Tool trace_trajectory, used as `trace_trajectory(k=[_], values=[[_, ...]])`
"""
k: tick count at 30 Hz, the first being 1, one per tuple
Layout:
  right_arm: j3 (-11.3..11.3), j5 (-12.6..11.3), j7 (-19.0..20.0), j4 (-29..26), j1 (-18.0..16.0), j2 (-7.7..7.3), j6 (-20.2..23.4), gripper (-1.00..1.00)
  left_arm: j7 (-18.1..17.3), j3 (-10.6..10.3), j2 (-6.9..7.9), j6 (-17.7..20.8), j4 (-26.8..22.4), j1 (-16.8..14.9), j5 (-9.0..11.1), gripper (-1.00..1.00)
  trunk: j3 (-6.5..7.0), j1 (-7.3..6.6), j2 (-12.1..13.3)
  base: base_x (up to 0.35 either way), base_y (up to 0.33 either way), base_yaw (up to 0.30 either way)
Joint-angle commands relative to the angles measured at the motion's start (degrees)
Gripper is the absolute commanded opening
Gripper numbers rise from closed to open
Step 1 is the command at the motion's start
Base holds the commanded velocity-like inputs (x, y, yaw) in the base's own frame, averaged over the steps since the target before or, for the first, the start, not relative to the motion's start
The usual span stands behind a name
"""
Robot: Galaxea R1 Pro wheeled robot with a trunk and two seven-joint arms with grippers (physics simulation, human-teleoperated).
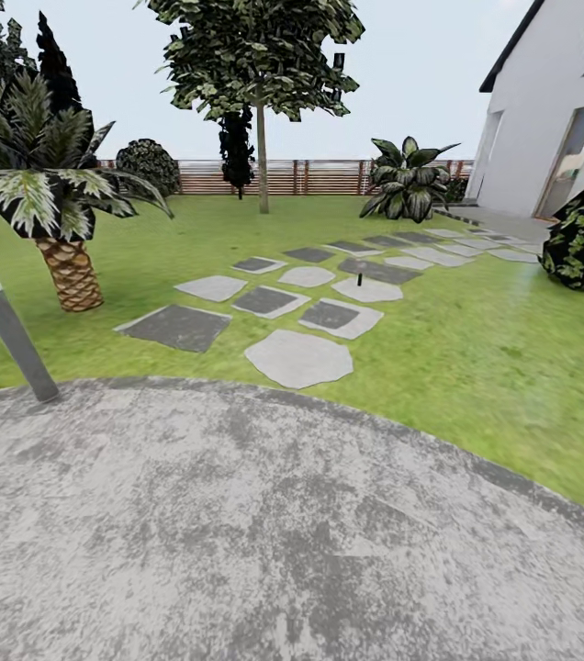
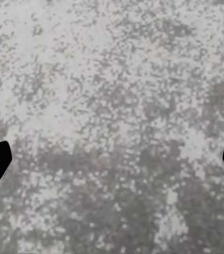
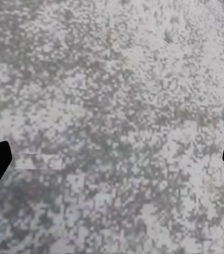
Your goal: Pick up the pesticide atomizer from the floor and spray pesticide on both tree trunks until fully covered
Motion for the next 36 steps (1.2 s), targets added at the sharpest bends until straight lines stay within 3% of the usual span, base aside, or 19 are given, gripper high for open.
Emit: trace_trajectory(k=[1,24,36], values=[[0.0,0.0,0.0,0.0,0.0,0.0,0.0,1.0,0.0,0.0,0.0,0.0,0.0,0.0,0.0,1.0,0.0,0.0,0.0,0.34,0.0,0.0],[0.0,-0.1,0.0,-0.1,0.0,0.03,0.0,1.0,0.0,0.0,0.0,0.0,0.0,0.0,0.0,1.0,0.0,0.0,0.0,0.34,0.0,-0.007],[0.0,-0.1,-0.1,0.0,0.0,0.05,0.0,1.0,0.0,-0.1,0.0,0.0,0.0,0.0,0.0,1.0,0.0,0.0,0.0,0.34,0.0,-0.231]])
